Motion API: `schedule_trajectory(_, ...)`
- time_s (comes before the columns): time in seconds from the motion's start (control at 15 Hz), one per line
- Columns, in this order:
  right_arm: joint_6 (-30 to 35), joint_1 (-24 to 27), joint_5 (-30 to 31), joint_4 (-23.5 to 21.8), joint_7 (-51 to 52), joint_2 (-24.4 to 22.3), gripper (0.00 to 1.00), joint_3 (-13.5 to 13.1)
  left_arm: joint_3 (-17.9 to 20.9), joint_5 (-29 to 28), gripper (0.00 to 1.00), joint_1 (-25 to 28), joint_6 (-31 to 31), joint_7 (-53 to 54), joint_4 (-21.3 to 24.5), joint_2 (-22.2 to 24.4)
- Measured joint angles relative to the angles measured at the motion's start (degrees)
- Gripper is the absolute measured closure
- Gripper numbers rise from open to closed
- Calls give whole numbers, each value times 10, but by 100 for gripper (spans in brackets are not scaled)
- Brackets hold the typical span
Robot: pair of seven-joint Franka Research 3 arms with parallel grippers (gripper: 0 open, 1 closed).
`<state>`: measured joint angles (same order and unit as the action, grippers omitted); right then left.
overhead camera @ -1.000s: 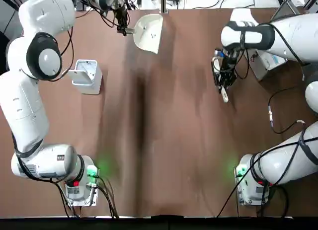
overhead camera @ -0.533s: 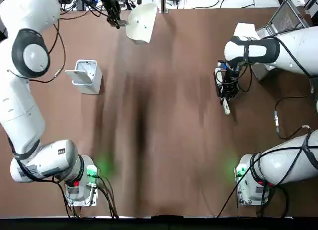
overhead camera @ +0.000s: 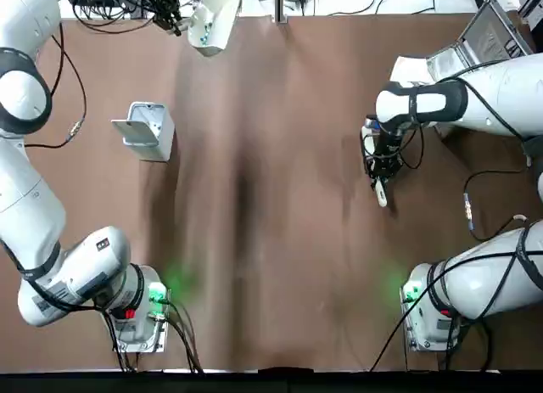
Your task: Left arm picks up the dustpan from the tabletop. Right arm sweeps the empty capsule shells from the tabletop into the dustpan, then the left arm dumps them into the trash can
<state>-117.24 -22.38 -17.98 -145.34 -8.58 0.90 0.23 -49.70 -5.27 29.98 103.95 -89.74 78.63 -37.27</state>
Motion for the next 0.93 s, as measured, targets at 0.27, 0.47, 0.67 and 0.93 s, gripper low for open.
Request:
schedule_trajectory(0.27, -22, -4, -1, -1, 0, 34, 74, 0, -8, 33, 67, 39, -28, 37, -15, 0)
schedule_trajectory(0.47, -28, -4, -2, 1, 0, 49, 74, 0, -44, 56, 67, 114, -56, 78, -16, 0)
schedule_trajectory(0.67, -28, -4, -3, 5, 0, 56, 74, 0, -46, 100, 67, 146, -71, 117, -16, 0)
schedule_trajectory(0.93, -28, -4, -4, 8, 0, 60, 74, -1, -36, 121, 67, 158, -100, 157, -17, 0)
